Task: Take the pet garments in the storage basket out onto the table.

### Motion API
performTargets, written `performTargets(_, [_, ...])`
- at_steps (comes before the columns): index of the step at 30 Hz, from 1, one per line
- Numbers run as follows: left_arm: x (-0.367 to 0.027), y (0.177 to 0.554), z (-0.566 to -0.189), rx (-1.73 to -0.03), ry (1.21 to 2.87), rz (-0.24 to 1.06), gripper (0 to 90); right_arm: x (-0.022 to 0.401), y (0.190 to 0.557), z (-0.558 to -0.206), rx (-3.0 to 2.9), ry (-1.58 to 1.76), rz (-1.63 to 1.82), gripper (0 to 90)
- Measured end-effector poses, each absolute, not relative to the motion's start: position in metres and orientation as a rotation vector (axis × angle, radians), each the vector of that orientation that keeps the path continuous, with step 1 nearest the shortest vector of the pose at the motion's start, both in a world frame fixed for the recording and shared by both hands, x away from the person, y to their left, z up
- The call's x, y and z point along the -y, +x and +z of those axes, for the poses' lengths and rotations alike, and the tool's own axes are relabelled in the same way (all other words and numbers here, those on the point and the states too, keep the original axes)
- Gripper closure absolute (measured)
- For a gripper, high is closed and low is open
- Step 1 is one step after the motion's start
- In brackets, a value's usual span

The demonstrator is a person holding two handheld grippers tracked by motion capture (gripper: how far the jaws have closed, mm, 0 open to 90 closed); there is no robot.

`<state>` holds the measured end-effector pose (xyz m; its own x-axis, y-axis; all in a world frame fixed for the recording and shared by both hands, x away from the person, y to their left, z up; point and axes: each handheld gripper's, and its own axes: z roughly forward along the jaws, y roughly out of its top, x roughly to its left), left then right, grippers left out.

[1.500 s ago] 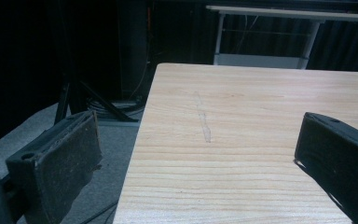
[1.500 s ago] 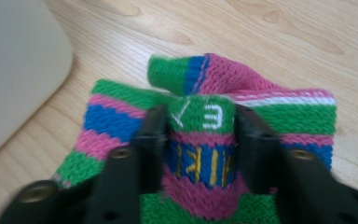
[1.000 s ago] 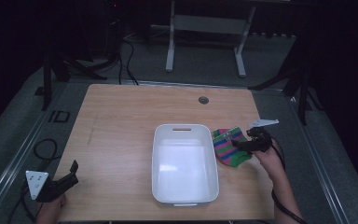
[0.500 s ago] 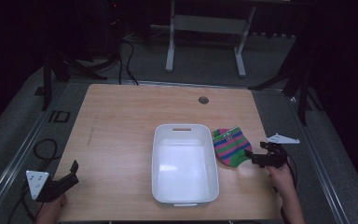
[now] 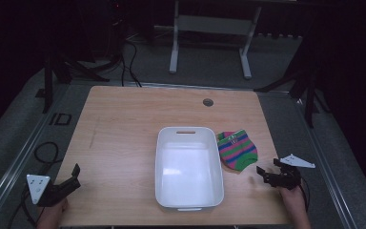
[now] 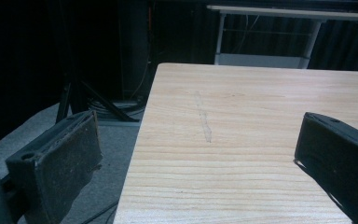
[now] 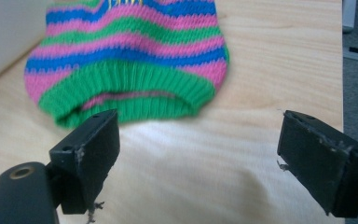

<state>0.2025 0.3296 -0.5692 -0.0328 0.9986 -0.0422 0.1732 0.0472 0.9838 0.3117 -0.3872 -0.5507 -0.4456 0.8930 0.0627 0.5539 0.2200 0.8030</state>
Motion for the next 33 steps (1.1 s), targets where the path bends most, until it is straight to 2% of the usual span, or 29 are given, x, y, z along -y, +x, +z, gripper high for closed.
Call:
performTargets(17, [-0.330, 0.202, -0.569, -1.378, 1.293, 1.111, 0.9, 0.397, 0.283, -0.557, -1.877, 1.366, 1.148, 12.7])
performTargets(24, [-0.330, 0.202, -0.569, -1.380, 1.287, 1.111, 0.9, 0.411, 0.279, -0.556, -1.724, 1.429, 1.241, 12.8])
performTargets(33, [-0.329, 0.202, -0.569, -1.377, 1.291, 1.111, 0.9, 0.410, 0.280, -0.557, -1.704, 1.452, 1.175, 13.4])
